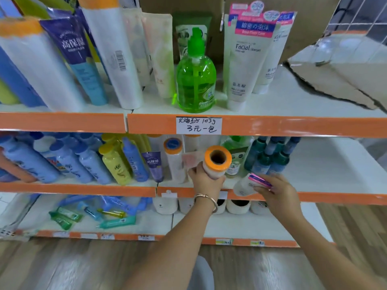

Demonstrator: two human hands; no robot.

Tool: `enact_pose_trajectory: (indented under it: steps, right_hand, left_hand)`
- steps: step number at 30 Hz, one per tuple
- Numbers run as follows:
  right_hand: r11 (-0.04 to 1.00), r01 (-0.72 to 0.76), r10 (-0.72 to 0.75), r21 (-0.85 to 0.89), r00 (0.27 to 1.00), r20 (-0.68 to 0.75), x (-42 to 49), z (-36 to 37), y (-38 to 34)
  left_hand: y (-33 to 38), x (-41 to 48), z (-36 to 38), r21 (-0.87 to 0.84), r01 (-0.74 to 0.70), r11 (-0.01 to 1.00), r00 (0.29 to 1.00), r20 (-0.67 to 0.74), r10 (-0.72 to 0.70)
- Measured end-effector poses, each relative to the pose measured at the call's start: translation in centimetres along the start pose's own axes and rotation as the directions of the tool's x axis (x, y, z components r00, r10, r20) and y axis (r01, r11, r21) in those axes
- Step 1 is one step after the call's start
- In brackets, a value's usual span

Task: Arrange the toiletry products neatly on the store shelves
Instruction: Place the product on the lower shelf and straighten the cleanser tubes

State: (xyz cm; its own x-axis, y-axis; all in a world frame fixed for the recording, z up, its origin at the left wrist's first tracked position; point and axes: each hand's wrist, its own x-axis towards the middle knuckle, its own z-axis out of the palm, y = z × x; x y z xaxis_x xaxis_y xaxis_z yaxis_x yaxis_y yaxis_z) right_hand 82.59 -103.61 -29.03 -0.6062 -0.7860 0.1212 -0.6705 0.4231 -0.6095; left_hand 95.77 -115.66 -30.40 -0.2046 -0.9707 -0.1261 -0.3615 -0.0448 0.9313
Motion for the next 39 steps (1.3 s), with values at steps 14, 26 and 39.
enact_pose_trajectory:
  steps: [14, 26, 39]
  right_hand:
    - [0.981, -0.032, 0.058, 0.19, 0.989, -0.133, 0.2, -0.5, 1.7]
    - [0.951, -0.012, 0.037, 0.308, 0.996, -0.075, 1.6, -6.5, -2.0]
    - [0.766, 0.155, -0.064, 0.624, 0.984, -0.165, 5.0, -19.8, -11.7]
  left_hand:
    - [-0.7, 4.2, 5.6, 0.045, 0.1, 0.994, 0.99, -0.107, -0.095]
    - [-0.7, 3.8, 5.2, 0.014, 0.09, 0.996, 0.993, -0.078, -0.088]
    - [1.3, -2.7, -1.5, 0.121, 0.38, 0.917, 0.906, 0.151, -0.395]
